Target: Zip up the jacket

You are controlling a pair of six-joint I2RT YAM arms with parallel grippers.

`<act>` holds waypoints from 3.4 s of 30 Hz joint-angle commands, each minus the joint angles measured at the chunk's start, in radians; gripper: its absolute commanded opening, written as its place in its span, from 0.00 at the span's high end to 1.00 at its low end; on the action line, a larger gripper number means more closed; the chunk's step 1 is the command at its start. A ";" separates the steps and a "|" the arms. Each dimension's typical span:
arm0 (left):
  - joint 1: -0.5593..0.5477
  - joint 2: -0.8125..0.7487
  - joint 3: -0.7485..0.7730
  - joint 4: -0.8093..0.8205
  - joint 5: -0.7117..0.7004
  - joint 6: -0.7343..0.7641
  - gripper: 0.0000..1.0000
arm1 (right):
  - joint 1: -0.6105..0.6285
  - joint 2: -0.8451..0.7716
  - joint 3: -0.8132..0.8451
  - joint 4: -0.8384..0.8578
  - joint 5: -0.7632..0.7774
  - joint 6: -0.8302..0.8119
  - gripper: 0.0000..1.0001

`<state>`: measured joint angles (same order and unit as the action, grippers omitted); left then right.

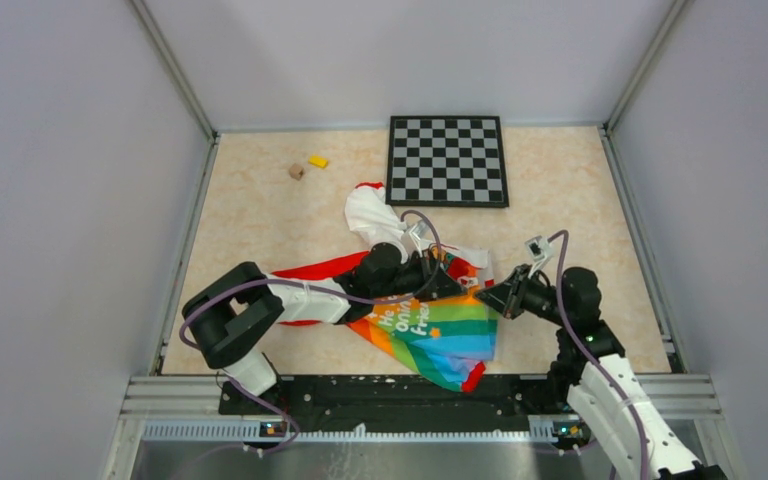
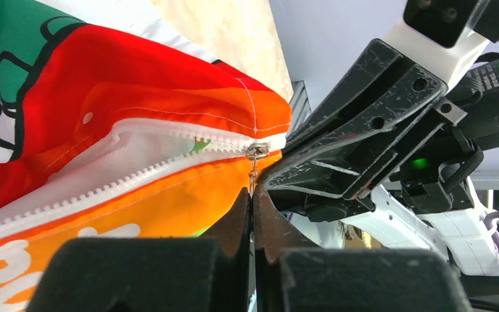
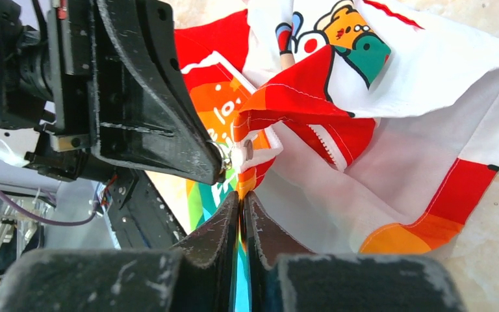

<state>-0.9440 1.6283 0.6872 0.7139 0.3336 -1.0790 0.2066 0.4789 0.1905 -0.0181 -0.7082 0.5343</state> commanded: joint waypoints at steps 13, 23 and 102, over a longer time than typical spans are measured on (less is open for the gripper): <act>0.002 0.005 0.025 0.089 0.042 -0.016 1.00 | -0.002 0.115 0.049 0.117 0.000 -0.051 0.87; 0.002 0.011 0.029 0.077 0.041 -0.022 1.00 | 0.000 0.146 0.046 0.175 0.017 -0.030 0.89; 0.100 0.048 0.130 -0.139 0.210 0.059 1.00 | 0.099 0.379 0.190 0.063 0.090 -0.162 0.73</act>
<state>-0.8364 1.6672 0.7837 0.5232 0.5320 -1.0187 0.2859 0.8558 0.3367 0.0231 -0.6636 0.3985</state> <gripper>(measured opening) 0.004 0.295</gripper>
